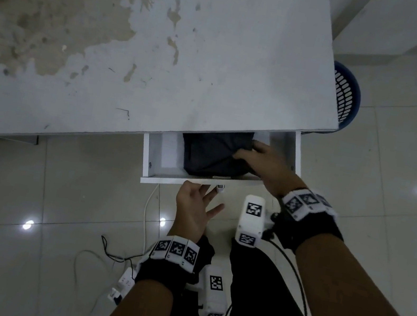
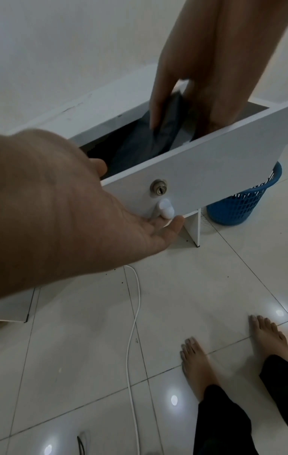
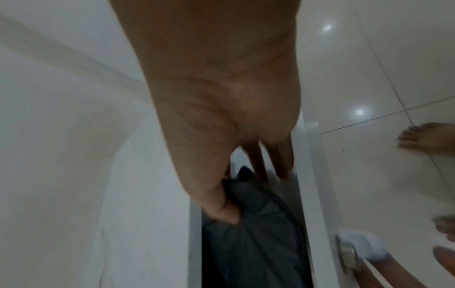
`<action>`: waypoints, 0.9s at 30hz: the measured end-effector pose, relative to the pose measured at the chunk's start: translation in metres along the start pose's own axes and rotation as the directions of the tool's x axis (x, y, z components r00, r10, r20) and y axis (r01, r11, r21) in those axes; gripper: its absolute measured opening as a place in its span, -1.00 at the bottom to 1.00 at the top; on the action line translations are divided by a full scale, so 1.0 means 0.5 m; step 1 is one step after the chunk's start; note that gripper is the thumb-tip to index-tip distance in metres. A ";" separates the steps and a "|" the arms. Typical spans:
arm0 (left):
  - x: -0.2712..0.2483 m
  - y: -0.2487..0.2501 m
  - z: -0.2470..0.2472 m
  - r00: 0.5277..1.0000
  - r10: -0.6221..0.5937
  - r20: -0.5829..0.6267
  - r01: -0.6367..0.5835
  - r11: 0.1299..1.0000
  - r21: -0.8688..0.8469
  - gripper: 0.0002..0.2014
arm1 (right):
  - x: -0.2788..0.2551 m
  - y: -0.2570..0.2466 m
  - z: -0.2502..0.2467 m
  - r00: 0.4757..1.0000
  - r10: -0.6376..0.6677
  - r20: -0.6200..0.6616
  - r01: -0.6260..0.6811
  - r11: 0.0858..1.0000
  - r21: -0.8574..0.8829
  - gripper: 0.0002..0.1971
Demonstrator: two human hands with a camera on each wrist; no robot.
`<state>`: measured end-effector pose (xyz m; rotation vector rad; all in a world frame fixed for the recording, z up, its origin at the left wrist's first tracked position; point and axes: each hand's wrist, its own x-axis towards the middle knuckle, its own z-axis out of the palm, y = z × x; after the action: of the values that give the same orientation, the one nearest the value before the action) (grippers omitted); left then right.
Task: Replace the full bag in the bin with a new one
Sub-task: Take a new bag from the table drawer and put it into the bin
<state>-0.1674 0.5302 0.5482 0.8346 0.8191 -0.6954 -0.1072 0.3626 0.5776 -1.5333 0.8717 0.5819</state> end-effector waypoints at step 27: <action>0.041 0.054 0.064 0.984 0.084 0.159 -0.048 0.975 -0.216 -0.56 | -0.192 -0.176 -0.162 0.925 -0.355 -0.134 0.327 0.565 0.758 -0.38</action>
<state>-0.1247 0.5121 0.5537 0.6003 0.6963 -0.5990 -0.1034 0.3019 0.7187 -0.8347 0.6322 -0.0884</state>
